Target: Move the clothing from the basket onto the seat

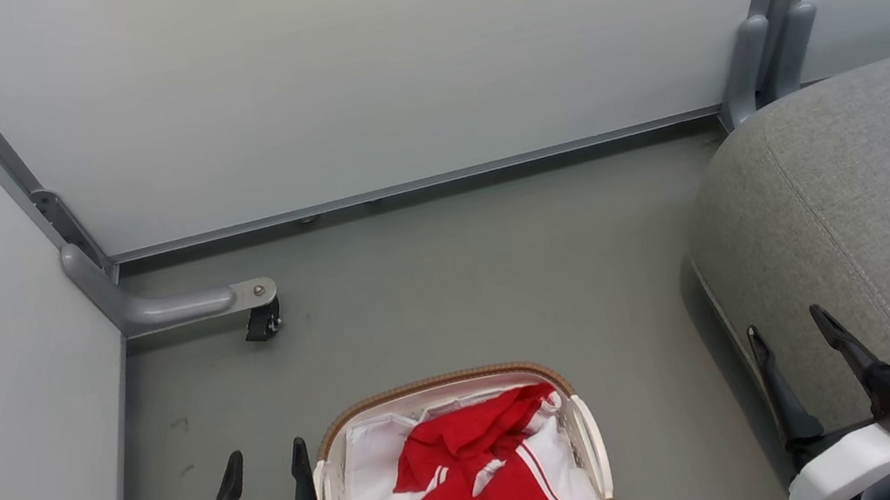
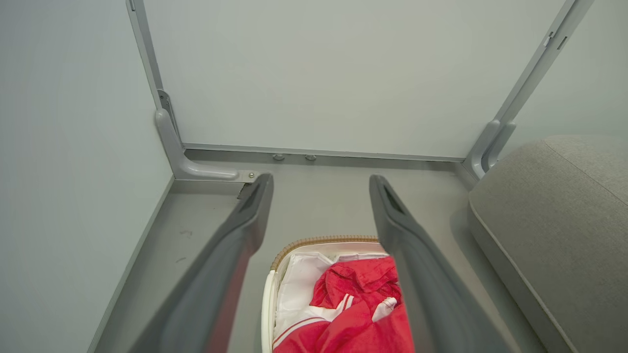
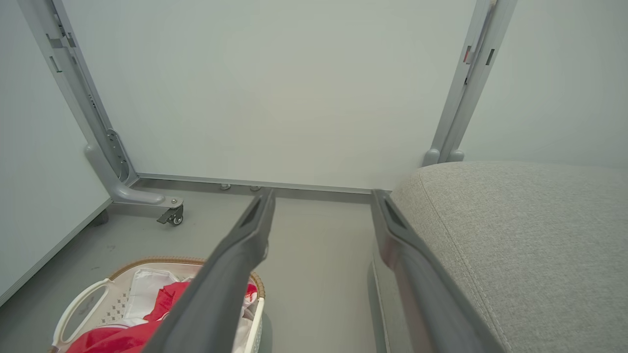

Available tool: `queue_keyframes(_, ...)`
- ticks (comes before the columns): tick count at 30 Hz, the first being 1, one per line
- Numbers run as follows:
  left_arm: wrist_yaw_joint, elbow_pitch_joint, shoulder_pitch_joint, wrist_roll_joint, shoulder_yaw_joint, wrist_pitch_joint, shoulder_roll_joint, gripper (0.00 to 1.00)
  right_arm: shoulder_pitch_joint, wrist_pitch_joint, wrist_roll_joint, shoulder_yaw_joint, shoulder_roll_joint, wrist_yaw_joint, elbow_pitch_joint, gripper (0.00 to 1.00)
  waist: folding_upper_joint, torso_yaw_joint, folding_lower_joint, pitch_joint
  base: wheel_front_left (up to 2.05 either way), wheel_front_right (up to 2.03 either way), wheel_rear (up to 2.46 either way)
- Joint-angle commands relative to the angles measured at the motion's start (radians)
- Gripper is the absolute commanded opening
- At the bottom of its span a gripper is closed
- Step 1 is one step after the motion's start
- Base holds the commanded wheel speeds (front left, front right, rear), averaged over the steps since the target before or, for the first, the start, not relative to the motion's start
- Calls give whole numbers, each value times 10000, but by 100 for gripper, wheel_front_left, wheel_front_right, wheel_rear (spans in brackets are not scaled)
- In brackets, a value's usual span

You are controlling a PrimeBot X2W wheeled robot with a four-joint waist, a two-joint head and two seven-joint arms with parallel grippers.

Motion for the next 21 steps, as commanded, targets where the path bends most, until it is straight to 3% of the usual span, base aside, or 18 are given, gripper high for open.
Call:
queue_keyframes(1, -35, 59, -244, 112, -65, -4, 61, 100, -93, -53, -5, 1, -57, -3, -66, 100, 0, -58, 0, 177, 0, 0, 0)
queue_keyframes(10, -72, 926, -2118, 61, -575, 0, 58, 100, -1163, -51, 94, 89, -51, -5, -276, 100, 0, -499, 0, 1986, 0, 0, 0)
queue_keyframes(21, -83, 3759, -5066, 684, -2052, 0, 386, 100, -2965, -51, 573, 291, -44, -5, -524, 100, 0, -1493, 0, 4884, 0, 0, 0)
